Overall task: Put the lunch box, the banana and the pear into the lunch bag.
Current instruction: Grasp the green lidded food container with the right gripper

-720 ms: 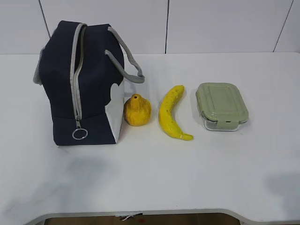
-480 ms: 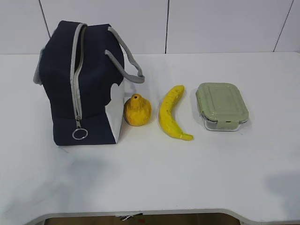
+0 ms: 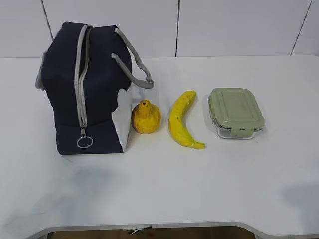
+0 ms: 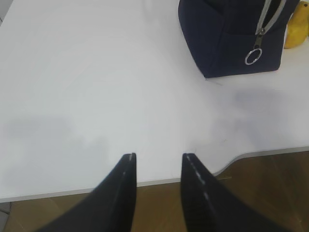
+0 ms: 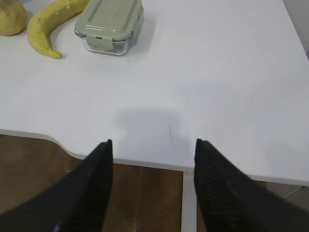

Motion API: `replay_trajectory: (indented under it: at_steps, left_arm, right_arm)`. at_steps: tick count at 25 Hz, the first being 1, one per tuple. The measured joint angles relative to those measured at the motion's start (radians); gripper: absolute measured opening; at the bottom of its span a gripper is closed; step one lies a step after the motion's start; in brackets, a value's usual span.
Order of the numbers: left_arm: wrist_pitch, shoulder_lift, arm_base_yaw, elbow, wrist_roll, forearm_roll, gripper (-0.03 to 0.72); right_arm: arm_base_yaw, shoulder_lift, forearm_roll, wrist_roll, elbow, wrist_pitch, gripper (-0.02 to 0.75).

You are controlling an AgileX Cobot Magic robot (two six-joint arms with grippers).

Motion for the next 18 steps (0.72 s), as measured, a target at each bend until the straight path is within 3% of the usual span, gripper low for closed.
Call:
replay_trajectory:
  at_steps: [8,18]
  left_arm:
    - [0.000,0.000,0.000,0.000,0.000,0.015,0.237]
    - [0.000,0.000,0.000,0.000,0.000,0.018,0.237]
  right_arm:
    - [0.000,0.000,0.023,0.000,-0.011,0.015,0.442]
    - [0.000,0.160,0.239,0.019,-0.072,0.004,0.442]
